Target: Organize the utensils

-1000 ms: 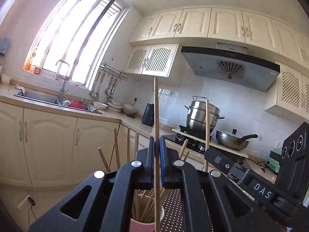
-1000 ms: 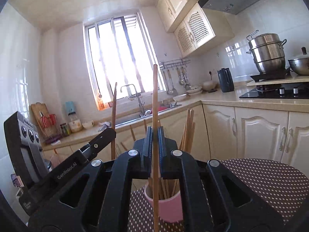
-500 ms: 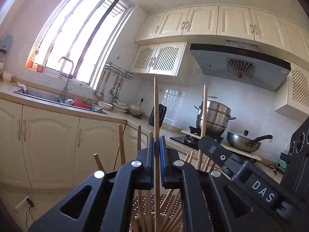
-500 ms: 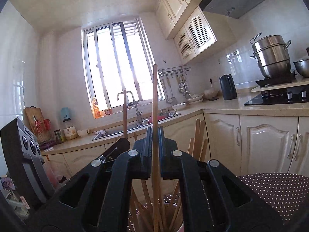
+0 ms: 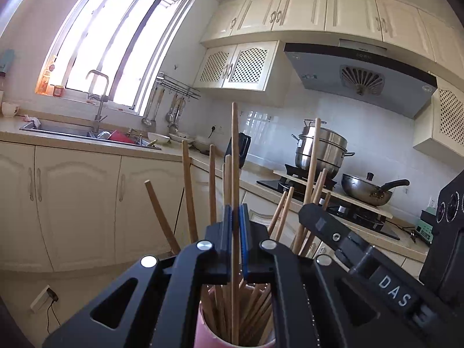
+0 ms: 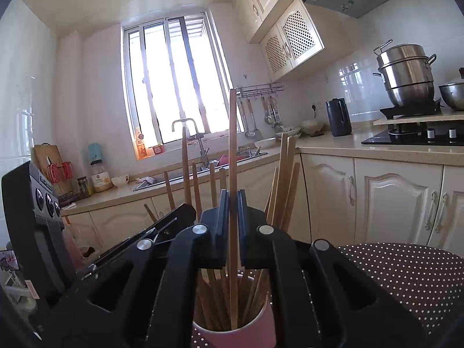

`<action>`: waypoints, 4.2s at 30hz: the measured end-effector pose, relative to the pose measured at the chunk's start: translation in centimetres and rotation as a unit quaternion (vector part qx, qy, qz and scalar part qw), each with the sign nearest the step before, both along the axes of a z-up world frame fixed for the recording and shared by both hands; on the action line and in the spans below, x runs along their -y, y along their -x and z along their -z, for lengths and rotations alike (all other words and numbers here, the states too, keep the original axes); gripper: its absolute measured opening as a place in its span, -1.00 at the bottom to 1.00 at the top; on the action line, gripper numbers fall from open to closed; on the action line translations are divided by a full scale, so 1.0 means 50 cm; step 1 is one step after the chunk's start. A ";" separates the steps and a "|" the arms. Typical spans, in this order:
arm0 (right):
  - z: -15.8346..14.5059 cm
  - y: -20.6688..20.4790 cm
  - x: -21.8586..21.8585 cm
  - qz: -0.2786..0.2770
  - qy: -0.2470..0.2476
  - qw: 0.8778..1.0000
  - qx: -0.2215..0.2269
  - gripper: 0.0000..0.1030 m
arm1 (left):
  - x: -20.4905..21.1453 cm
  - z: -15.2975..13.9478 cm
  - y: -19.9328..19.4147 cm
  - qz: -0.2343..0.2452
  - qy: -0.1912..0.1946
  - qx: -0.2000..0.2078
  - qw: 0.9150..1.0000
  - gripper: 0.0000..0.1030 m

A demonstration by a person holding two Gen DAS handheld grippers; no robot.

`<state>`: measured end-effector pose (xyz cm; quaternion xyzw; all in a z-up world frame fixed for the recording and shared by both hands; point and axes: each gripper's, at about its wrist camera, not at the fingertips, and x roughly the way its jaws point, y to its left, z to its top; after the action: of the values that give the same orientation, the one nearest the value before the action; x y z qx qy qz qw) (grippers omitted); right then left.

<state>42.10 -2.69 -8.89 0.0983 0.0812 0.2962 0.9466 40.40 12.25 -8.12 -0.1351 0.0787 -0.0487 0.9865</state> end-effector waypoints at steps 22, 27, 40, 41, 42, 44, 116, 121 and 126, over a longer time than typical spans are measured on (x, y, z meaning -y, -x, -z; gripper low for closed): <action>0.038 0.088 0.021 0.042 0.059 0.996 -0.061 -0.32 | 0.011 0.020 0.113 -0.011 -0.052 -0.077 0.996 -0.12; 0.015 0.135 0.043 0.047 0.048 0.996 -0.055 -0.09 | 0.014 -0.008 0.183 -0.049 -0.081 -0.059 0.994 0.23; -0.020 0.363 0.104 0.087 0.042 0.995 -0.026 0.28 | 0.033 -0.078 0.398 -0.083 -0.108 -0.015 0.991 0.57; -0.026 0.386 0.106 0.094 0.046 0.994 -0.019 0.31 | 0.035 -0.082 0.418 -0.084 -0.109 -0.010 0.990 0.58; -0.030 0.404 0.109 0.102 0.051 0.993 -0.014 0.37 | 0.038 -0.087 0.439 -0.084 -0.111 -0.004 0.990 0.60; -0.040 0.445 0.115 0.111 0.056 0.992 -0.002 0.40 | 0.045 -0.097 0.474 -0.075 -0.116 0.002 0.990 0.63; -0.145 0.802 0.161 0.216 0.087 0.961 0.148 0.82 | 0.135 -0.188 0.813 -0.069 -0.148 0.089 0.982 0.83; -0.146 0.800 0.161 0.216 0.087 0.961 0.148 0.82 | 0.135 -0.186 0.812 -0.070 -0.148 0.091 0.982 0.83; -0.146 0.801 0.160 0.217 0.087 0.961 0.147 0.82 | 0.135 -0.185 0.812 -0.068 -0.146 0.091 0.983 0.83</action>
<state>2.04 -10.71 -1.59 -0.0135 -0.0563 0.0871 0.9945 -0.18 5.52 1.14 0.0104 -0.0141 0.0180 0.9997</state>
